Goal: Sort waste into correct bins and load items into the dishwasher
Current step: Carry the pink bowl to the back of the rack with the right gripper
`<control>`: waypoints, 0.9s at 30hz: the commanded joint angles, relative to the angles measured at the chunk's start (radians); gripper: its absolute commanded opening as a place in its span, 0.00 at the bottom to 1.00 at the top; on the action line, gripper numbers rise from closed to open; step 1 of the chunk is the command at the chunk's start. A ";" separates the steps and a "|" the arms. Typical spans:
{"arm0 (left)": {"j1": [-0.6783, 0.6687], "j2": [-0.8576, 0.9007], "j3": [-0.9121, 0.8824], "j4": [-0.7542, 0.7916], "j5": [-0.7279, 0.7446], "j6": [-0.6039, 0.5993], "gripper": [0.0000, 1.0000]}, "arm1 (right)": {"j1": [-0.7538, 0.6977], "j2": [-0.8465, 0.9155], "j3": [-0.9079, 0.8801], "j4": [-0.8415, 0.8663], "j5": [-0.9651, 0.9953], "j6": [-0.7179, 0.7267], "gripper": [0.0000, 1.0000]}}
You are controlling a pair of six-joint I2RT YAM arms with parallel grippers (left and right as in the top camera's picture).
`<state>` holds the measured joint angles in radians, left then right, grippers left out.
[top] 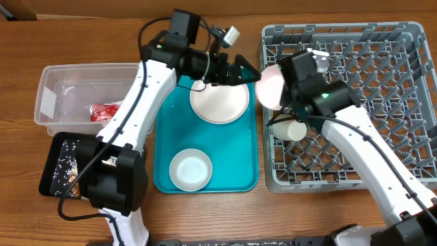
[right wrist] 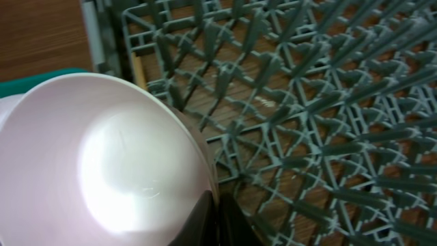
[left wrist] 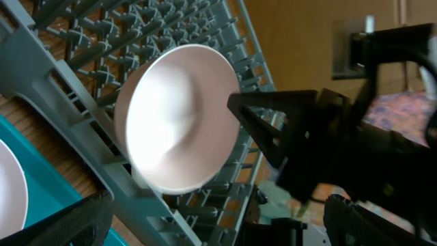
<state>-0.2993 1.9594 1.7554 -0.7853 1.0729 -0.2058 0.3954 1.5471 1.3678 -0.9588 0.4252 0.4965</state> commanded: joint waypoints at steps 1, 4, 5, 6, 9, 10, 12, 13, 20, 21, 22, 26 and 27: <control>0.019 -0.019 0.028 0.005 0.096 0.026 1.00 | -0.048 0.002 0.019 -0.005 0.046 -0.008 0.04; 0.017 -0.018 0.028 0.004 0.089 0.026 1.00 | -0.105 0.002 0.019 -0.005 0.046 -0.073 0.04; 0.017 -0.018 0.028 0.004 0.073 0.026 1.00 | -0.118 0.002 0.019 -0.006 0.046 -0.095 0.04; 0.018 -0.018 0.028 0.004 0.044 0.026 1.00 | -0.135 0.002 0.019 -0.011 0.046 -0.121 0.04; 0.018 -0.018 0.028 0.001 -0.027 0.026 1.00 | -0.177 0.002 0.019 -0.040 0.046 -0.175 0.04; 0.018 -0.018 0.028 -0.003 -0.039 0.026 1.00 | -0.193 0.002 0.019 -0.053 0.046 -0.189 0.04; 0.018 -0.018 0.028 -0.003 -0.061 0.026 1.00 | -0.222 0.002 0.019 -0.072 0.047 -0.190 0.04; 0.017 -0.018 0.028 -0.003 -0.064 0.026 1.00 | -0.236 0.002 0.019 -0.076 0.047 -0.191 0.04; 0.018 -0.018 0.028 -0.003 -0.174 0.026 1.00 | -0.363 0.002 0.019 -0.067 0.047 -0.191 0.04; 0.018 -0.018 0.028 -0.003 -0.217 0.026 1.00 | -0.379 0.002 0.019 -0.061 0.047 -0.192 0.04; 0.017 -0.018 0.028 -0.004 -0.248 0.026 1.00 | -0.399 0.002 0.019 -0.053 0.046 -0.204 0.04; 0.018 -0.018 0.028 -0.019 -0.351 0.026 1.00 | -0.461 0.002 0.019 0.008 0.046 -0.220 0.04; 0.018 -0.018 0.028 -0.020 -0.360 0.026 1.00 | -0.472 0.002 0.019 0.030 0.046 -0.220 0.04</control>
<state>-0.2749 1.9594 1.7554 -0.7979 0.8322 -0.2024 -0.0383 1.5471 1.3678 -0.9741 0.4534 0.2909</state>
